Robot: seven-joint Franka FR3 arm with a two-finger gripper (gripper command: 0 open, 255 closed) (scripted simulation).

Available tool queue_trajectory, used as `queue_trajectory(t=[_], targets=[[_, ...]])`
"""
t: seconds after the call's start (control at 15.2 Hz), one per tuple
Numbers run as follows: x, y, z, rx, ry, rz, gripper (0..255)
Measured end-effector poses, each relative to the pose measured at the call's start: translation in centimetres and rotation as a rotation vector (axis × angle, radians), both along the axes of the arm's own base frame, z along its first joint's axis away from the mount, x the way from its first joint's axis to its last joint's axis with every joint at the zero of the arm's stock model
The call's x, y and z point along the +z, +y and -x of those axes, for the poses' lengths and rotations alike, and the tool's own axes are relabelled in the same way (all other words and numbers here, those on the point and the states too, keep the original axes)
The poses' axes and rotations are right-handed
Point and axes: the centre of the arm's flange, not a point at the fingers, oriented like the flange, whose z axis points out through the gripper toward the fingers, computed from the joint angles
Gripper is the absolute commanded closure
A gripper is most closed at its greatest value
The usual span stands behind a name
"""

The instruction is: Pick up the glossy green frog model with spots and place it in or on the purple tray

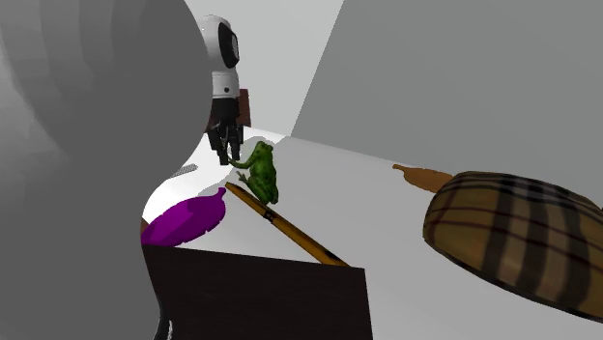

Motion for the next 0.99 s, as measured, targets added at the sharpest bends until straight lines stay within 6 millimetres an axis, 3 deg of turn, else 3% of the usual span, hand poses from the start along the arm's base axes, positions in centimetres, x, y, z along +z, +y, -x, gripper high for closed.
queue_trajectory(t=[0.2, 0.99], targets=[[0.7, 1.3, 1.1, 0.001, -0.001, 0.0, 255], [0.6, 13.4, 10.7, 0.001, 0.0, 0.0, 255]])
